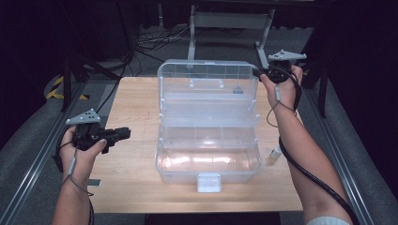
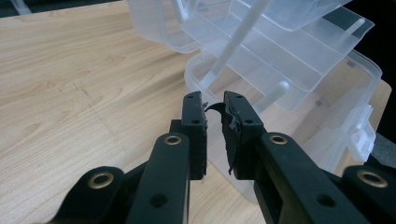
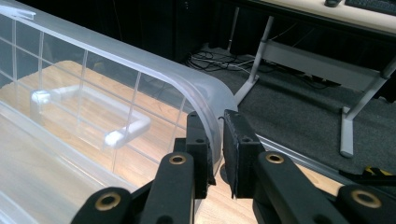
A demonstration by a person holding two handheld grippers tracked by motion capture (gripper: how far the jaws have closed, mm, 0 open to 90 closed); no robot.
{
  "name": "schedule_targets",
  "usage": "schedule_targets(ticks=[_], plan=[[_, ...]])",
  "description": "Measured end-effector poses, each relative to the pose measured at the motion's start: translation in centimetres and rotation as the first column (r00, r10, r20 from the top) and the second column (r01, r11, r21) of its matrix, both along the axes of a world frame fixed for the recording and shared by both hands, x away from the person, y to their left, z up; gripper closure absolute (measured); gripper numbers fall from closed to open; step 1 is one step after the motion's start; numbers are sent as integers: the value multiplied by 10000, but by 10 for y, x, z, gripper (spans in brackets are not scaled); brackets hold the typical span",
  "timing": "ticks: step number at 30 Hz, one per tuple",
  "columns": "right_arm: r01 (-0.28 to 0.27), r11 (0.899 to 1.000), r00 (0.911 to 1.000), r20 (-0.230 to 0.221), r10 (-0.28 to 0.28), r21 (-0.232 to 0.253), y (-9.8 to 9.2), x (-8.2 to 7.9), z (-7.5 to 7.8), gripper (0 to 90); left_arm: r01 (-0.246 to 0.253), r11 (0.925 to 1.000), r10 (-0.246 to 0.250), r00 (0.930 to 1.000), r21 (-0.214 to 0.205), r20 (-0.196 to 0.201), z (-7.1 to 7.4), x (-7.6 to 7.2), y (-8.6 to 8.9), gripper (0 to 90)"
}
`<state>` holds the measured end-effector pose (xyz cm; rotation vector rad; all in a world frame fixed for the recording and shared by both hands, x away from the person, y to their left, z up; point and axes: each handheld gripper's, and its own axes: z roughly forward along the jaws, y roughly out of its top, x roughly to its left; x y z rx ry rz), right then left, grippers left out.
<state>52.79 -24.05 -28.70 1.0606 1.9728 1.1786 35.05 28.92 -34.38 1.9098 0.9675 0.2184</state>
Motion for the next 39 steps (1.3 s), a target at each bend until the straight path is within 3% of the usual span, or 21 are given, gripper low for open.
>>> schedule_targets(ticks=[25,39], plan=[[178,9996,9967,-801,-161,210,1,33,-16,843,-3,10000,2,9999,-86,-154,-4,3,5,794],[293,9992,9871,-1583,-247,268,2,54,-29,845,2,9999,-6,9996,-141,-296,-9,8,8,794]])
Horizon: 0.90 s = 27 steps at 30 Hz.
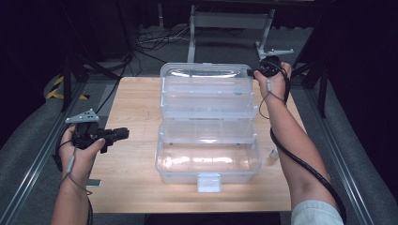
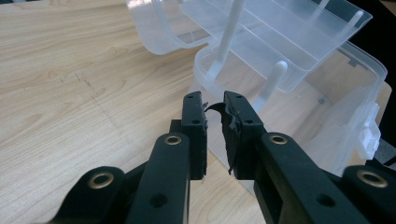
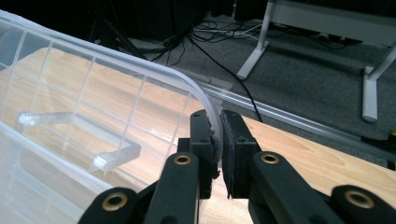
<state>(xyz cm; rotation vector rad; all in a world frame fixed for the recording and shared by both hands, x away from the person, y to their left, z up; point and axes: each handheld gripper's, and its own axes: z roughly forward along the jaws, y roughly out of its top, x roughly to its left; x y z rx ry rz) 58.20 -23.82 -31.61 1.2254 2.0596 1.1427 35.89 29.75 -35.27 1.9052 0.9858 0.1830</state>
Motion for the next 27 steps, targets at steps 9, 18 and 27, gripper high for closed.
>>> schedule_targets(ticks=[9,18,27], plan=[[67,10000,9987,-505,-63,72,0,9,-5,843,92,10000,-92,9999,4,-91,-2,2,0,792],[132,9997,9963,-855,-114,200,-1,17,-13,842,98,9999,-99,9998,-60,-199,-5,3,2,791],[208,9993,9917,-1276,-168,295,-1,27,-23,839,98,9999,-100,9997,-103,-213,-6,3,4,792]])
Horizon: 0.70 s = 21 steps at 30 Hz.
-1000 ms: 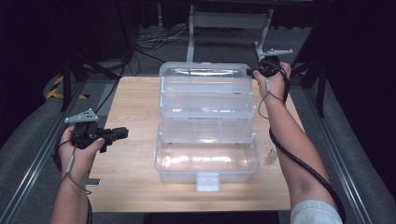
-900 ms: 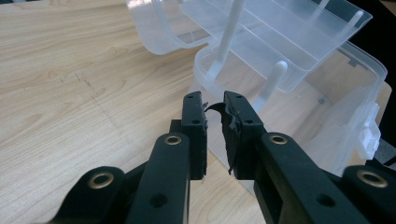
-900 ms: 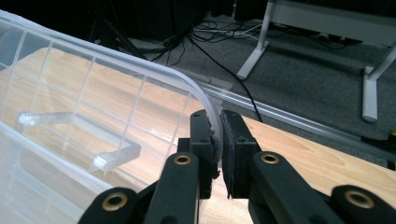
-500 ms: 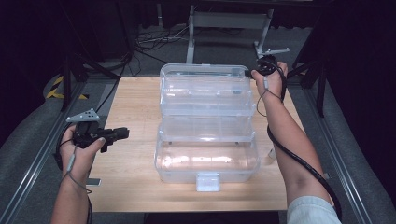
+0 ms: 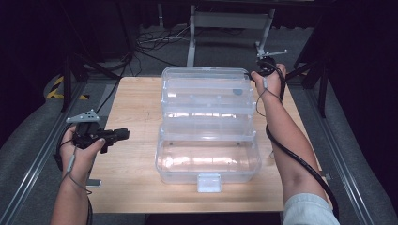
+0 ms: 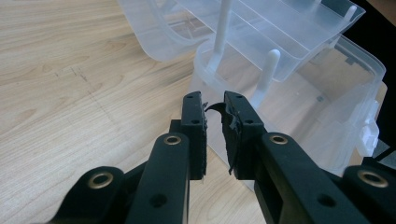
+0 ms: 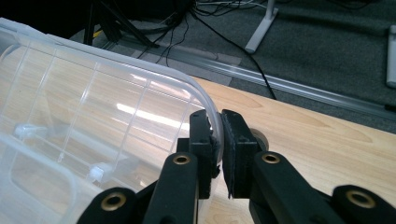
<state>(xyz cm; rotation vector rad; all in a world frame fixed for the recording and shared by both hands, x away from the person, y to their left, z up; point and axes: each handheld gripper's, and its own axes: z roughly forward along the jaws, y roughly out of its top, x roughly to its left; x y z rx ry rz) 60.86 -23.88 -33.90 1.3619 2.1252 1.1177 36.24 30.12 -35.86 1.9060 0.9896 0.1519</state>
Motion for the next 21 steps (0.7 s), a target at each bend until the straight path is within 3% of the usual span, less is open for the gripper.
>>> schedule_targets(ticks=[21], plan=[[157,9995,9974,-711,-136,282,0,13,-21,833,111,9999,-111,9999,-8,39,1,-1,-1,789]])
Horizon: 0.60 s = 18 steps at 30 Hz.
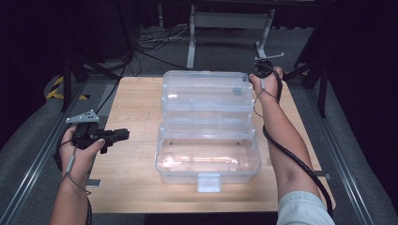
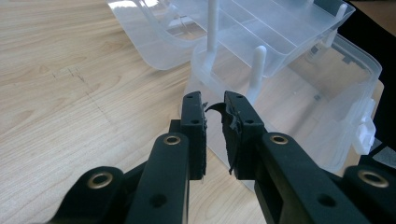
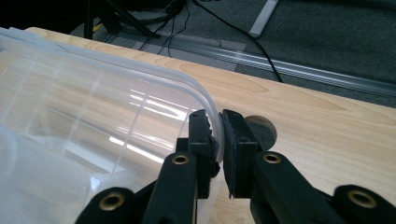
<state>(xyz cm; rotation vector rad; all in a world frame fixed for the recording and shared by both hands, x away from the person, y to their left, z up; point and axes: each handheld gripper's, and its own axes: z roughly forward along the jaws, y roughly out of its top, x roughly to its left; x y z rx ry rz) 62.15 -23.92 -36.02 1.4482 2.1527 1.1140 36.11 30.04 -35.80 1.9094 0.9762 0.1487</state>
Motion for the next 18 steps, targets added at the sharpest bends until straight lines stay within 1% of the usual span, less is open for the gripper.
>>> schedule_targets(ticks=[4,10,18], plan=[[54,10000,10000,-46,-54,30,0,1,-3,832,39,10000,-39,10000,-10,-24,0,0,0,786],[88,9998,9998,-180,-84,201,0,3,-8,831,73,10000,-73,9999,12,-97,-2,1,-1,783],[132,9997,9996,-261,-126,200,-1,5,-13,830,81,10000,-81,9999,21,-141,-3,1,-2,782]])
